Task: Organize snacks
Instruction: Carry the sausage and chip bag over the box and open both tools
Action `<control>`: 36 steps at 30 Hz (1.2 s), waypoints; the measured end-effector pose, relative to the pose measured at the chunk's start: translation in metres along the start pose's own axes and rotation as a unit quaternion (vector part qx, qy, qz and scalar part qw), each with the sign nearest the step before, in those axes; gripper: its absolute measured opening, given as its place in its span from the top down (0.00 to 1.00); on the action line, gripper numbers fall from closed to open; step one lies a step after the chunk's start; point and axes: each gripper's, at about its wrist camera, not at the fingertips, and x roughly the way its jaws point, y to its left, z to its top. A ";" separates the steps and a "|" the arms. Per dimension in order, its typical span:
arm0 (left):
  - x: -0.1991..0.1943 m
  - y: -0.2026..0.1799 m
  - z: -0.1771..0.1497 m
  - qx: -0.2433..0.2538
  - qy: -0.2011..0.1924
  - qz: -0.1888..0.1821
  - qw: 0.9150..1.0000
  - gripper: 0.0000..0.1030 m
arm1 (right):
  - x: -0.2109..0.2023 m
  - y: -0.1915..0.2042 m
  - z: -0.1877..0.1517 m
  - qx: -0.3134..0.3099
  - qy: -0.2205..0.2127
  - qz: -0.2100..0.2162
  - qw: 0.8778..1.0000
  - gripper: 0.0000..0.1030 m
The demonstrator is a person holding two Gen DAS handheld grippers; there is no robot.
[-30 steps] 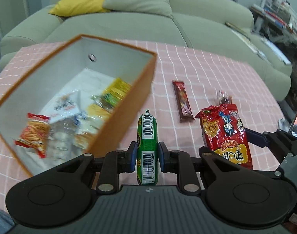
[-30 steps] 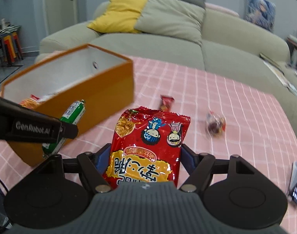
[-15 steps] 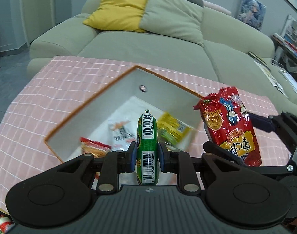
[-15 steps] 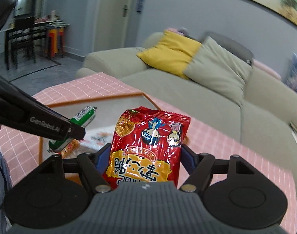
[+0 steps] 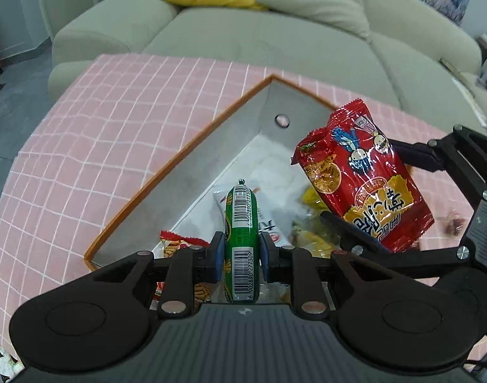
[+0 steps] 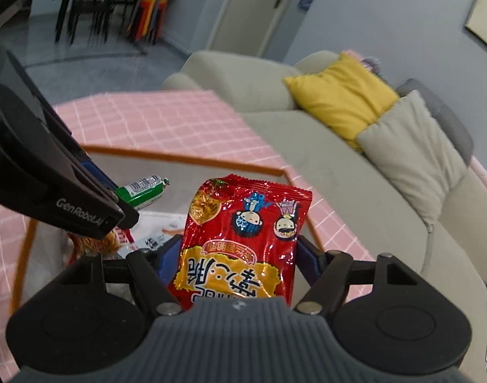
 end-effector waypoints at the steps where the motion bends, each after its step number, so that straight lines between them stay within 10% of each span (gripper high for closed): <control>1: 0.006 -0.001 0.001 0.001 0.005 0.003 1.000 0.76 | 0.006 0.000 -0.001 -0.005 0.007 0.003 1.000 0.31; 30: 0.071 0.009 0.013 0.007 0.061 0.023 0.998 0.75 | 0.083 -0.009 -0.014 0.018 0.106 0.060 0.992 0.28; 36: 0.050 0.007 0.013 0.013 0.038 0.021 0.999 0.51 | 0.070 -0.012 -0.008 0.024 0.091 0.045 0.995 0.14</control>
